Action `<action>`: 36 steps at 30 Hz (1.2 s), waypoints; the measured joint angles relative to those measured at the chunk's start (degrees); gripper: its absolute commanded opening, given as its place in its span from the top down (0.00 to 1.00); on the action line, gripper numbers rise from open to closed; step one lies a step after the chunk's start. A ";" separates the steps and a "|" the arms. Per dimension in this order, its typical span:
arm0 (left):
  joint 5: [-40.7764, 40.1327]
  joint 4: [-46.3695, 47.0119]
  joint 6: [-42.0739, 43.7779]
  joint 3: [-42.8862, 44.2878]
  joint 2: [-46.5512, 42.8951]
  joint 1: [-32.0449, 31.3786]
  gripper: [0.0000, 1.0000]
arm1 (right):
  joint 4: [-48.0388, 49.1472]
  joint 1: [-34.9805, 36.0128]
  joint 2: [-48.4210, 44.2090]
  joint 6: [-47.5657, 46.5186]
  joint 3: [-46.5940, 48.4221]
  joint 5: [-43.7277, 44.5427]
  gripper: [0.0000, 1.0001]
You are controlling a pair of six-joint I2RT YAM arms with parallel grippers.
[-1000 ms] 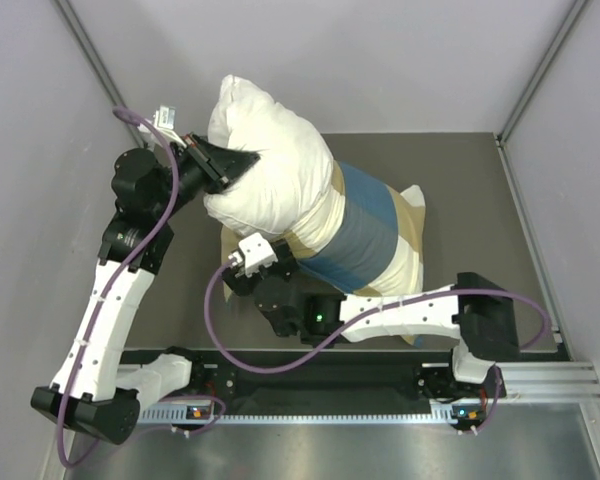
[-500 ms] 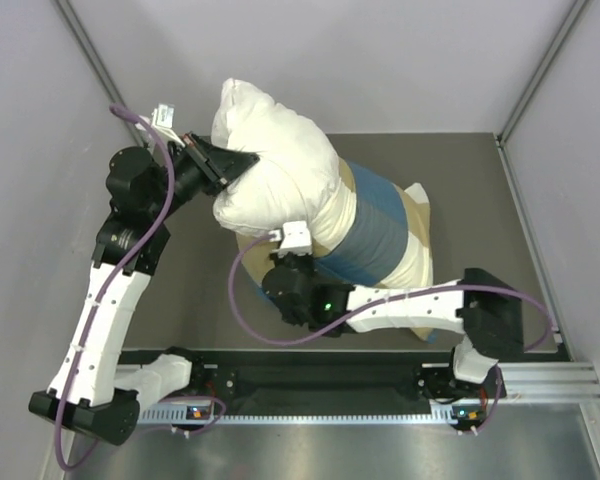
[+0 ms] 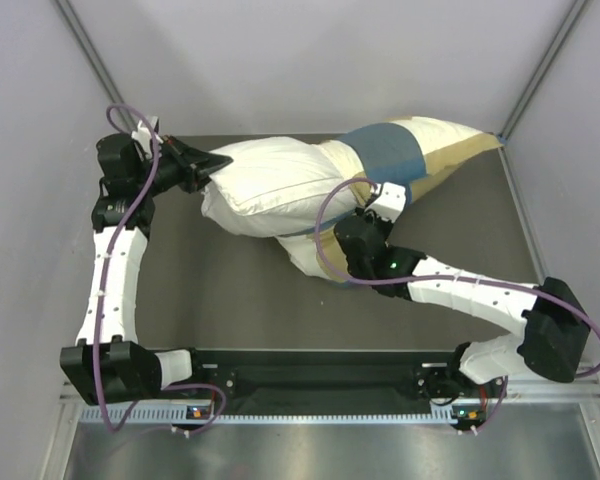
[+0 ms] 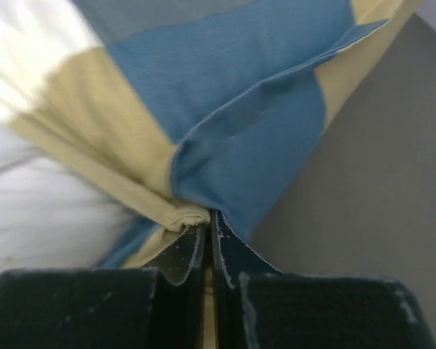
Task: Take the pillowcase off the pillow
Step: Pull out the pillow
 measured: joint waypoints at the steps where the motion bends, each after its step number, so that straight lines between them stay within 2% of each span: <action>1: 0.85 0.98 -0.48 0.00 0.00 0.17 1.00 | -0.50 -0.74 0.07 0.00 -0.02 -0.20 1.00; 10: 2.38 9.40 -1.27 0.04 -2.12 6.27 1.00 | -7.41 -18.91 3.15 -7.85 -3.23 4.24 1.00; 14: 3.80 11.19 -1.22 0.02 -3.39 6.62 1.00 | -5.11 -21.00 1.99 -13.55 -3.48 1.16 1.00; 18: 5.86 11.98 0.09 -0.07 -3.85 5.73 1.00 | -3.39 -19.56 -2.54 -18.84 -3.28 -8.61 0.98; 19: 6.12 11.76 1.11 -0.15 -4.02 5.18 1.00 | -3.78 -18.51 -3.82 -19.58 -2.97 -11.34 0.85; 20: 6.08 11.02 2.78 -0.20 -4.20 4.70 1.00 | -4.37 -17.16 -4.83 -19.98 -2.21 -13.88 0.75; 21: 5.84 9.49 4.79 -0.20 -4.61 4.15 1.00 | -5.33 -15.41 -5.46 -20.48 -0.87 -16.24 0.58; 25: 1.88 -0.46 15.69 -0.20 -7.72 1.44 1.00 | -8.68 -7.45 -5.90 -21.24 8.09 -23.93 0.32; 29: -1.81 -6.67 23.28 -1.88 -12.09 0.13 1.00 | -10.08 -4.55 -4.87 -20.20 18.21 -32.06 0.26; 33: -3.50 -9.29 26.75 -5.35 -15.56 0.00 1.00 | -10.10 -3.96 -0.17 -19.23 28.72 -35.91 0.24; 36: -4.37 -10.47 28.22 -6.64 -15.89 0.00 1.00 | -10.14 -3.37 4.90 -18.29 33.27 -38.53 0.23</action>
